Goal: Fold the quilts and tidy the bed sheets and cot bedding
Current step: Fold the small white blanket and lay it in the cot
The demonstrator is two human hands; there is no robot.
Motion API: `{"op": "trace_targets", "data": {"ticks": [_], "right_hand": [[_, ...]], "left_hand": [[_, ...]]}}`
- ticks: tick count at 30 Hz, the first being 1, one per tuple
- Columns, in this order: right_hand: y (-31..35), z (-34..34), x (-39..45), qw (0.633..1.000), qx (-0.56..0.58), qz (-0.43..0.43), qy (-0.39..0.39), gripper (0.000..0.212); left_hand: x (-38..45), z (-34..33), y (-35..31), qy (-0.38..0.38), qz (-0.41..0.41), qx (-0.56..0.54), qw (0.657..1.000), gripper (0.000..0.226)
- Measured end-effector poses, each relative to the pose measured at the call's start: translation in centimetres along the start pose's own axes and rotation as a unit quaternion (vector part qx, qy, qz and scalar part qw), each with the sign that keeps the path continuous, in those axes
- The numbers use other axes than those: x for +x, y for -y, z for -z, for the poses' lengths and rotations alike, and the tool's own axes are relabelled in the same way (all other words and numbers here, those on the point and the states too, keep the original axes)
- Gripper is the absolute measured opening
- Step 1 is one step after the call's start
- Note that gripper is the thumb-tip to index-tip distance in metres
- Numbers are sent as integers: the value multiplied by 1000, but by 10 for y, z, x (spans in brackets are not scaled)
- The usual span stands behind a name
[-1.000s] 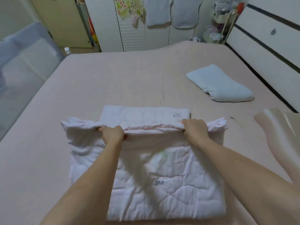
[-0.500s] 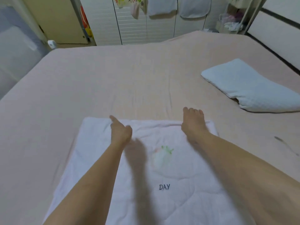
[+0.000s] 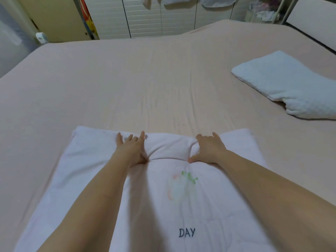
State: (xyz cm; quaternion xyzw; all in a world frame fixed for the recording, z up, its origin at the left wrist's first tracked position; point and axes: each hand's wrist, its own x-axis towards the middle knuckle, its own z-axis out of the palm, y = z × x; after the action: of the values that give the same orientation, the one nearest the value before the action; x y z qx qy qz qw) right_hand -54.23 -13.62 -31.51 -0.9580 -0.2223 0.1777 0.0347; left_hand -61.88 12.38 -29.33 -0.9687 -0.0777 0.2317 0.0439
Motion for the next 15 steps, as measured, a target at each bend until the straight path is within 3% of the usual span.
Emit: {"op": "trace_targets", "data": {"ticks": [3,6,9,12,15], "right_hand": [[10,-5,-21,996,-30,30,-81,49],[18,-3,-50,983,-115,77,-120,32],[21,27,-75,987,-110,98,-61,40],[33,73,-103,991,-91,94,32,43],[65,124,-142,985,-128,109,35,35]], "left_hand": [[-10,11,-8,-4,-3,37,999,57],[-45,26,-19,27,-32,83,996,49],[-87,44,0,65,-50,146,986,40],[-133,67,30,64,-3,101,993,37],[-206,94,51,28,15,127,991,27]]}}
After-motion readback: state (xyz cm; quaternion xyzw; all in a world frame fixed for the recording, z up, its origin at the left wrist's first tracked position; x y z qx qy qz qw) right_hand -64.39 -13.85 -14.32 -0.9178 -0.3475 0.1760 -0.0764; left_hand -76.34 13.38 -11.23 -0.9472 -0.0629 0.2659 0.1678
